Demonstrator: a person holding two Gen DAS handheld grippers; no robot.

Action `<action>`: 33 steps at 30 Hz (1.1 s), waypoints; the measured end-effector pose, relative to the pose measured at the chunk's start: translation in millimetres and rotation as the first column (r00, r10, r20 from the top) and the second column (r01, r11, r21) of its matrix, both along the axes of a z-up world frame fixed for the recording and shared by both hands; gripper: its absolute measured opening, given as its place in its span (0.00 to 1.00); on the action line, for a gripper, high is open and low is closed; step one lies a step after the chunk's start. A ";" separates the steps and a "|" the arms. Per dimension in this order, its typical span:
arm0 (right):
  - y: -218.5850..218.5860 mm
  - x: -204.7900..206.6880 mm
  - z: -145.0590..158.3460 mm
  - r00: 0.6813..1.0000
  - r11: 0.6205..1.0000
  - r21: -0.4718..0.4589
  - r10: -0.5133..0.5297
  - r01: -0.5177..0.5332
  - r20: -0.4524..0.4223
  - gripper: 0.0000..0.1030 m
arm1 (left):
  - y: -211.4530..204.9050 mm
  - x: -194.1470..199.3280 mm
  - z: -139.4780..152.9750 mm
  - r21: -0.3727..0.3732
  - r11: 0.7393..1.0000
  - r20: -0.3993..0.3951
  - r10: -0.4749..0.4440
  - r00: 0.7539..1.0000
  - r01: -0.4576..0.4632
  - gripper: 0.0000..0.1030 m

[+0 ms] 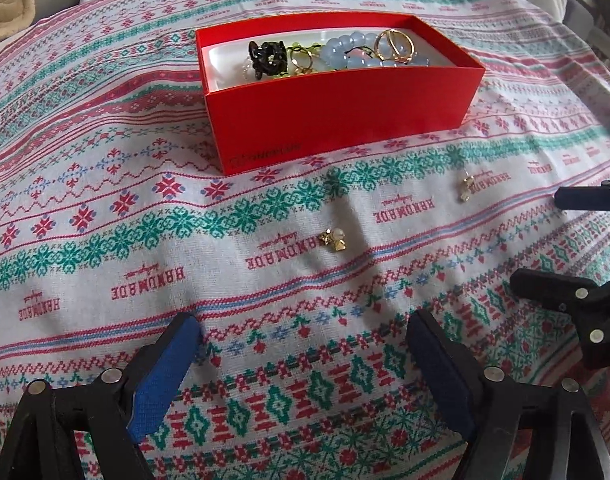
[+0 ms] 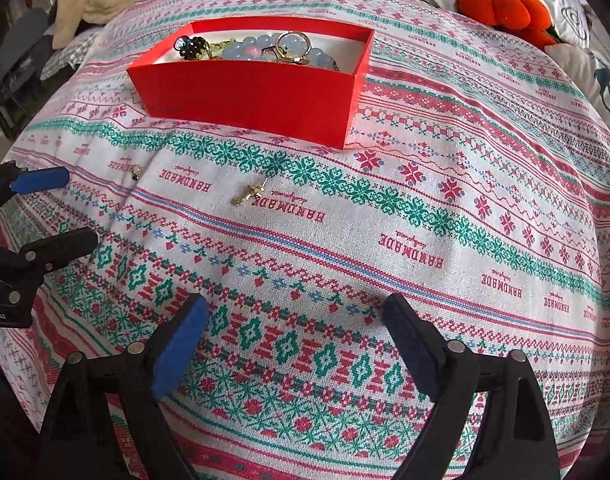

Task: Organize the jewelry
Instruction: 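Move both open tools back over the gold earrings on the cover, then grasp a gold earring with the left tool while the right tool grasps another earring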

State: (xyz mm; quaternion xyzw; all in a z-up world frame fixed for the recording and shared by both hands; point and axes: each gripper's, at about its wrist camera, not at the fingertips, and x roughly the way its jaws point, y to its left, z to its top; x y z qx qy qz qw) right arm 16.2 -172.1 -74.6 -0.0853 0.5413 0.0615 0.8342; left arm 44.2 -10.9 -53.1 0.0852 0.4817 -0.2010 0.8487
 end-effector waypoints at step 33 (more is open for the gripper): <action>10.1 19.9 -3.9 0.997 1.000 -0.007 -0.008 0.008 0.074 0.93 | -31.8 21.7 -0.1 -0.014 0.999 0.020 -0.034 0.999 0.035 0.02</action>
